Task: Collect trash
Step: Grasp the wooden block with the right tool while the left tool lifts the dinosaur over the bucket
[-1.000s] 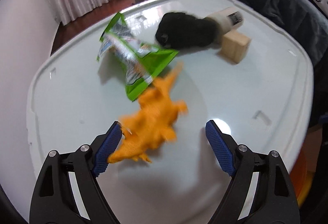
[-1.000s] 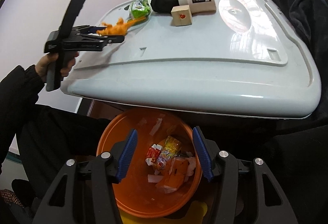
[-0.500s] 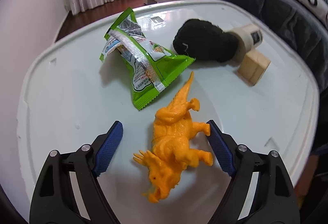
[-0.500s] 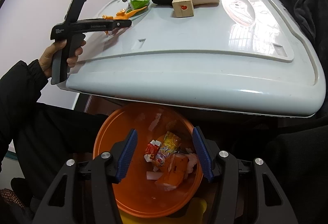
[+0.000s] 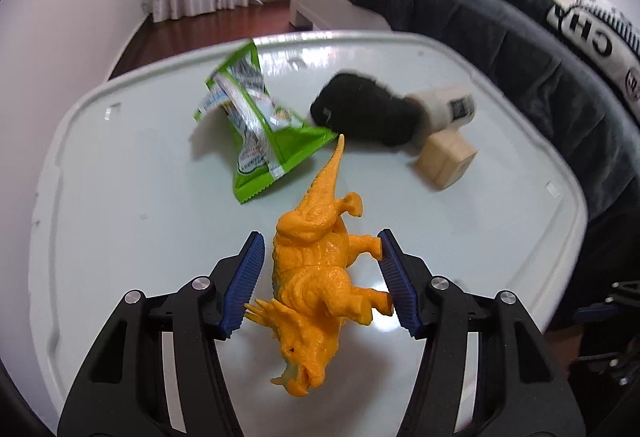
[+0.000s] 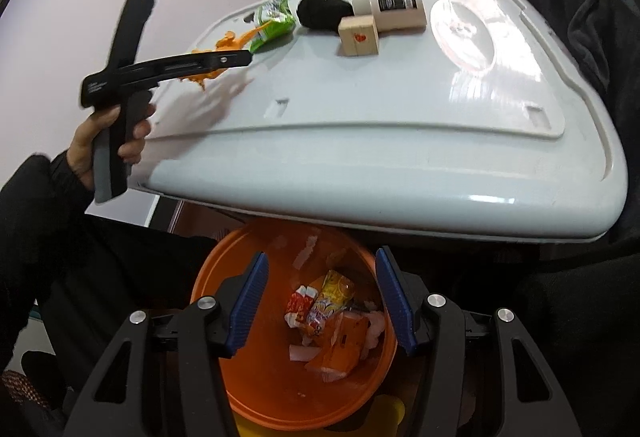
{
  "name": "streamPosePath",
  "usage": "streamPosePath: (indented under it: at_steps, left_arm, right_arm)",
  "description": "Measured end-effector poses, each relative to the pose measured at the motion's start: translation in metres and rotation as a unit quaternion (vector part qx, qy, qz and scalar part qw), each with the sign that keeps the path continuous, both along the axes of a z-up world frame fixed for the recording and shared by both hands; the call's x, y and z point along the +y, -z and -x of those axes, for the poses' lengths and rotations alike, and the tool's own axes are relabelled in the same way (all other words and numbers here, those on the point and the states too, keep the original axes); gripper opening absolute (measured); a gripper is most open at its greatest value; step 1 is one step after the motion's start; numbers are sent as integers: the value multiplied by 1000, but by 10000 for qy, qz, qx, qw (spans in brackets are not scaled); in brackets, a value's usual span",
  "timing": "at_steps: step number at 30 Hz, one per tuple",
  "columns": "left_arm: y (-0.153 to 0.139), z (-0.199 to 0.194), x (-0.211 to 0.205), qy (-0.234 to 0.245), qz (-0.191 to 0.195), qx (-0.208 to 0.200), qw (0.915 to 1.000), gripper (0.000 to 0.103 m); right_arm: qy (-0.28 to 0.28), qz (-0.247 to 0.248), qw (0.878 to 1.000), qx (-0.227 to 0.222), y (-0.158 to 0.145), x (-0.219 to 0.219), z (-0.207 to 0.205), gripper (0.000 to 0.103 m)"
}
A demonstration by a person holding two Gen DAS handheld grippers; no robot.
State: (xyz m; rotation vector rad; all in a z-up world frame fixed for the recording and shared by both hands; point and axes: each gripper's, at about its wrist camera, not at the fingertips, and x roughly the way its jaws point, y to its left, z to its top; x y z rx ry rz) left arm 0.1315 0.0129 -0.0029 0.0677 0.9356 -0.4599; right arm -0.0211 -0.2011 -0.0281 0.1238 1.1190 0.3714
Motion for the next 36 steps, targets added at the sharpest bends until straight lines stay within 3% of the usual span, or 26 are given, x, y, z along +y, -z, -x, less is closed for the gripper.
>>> streamPosePath:
  at_steps: [9, 16, 23, 33, 34, 36]
  left_arm:
    - [-45, 78, -4, -871, -161, -477, 9949, 57]
    - [-35, 130, -6, -1510, 91, -532, 9871, 57]
    - [-18, 137, -12, -1314, 24, -506, 9900, 57]
    - [-16, 142, -6, -1328, 116, -576, 9894, 58]
    - [-16, 143, -5, -1339, 115, -590, 9892, 58]
    - [-16, 143, -6, -1355, 92, -617, 9888, 58]
  right_arm:
    - [98, 272, 9964, -798, -40, -10, -44, 55]
    - [292, 510, 9928, -1046, -37, 12, -113, 55]
    - [323, 922, 9901, -1005, -13, 43, -159, 56]
    - [709, 1040, 9882, -875, 10, 53, -196, 59]
    - [736, 1023, 9884, -843, 12, 54, -199, 56]
    - [801, 1079, 9879, -773, 17, 54, -204, 34]
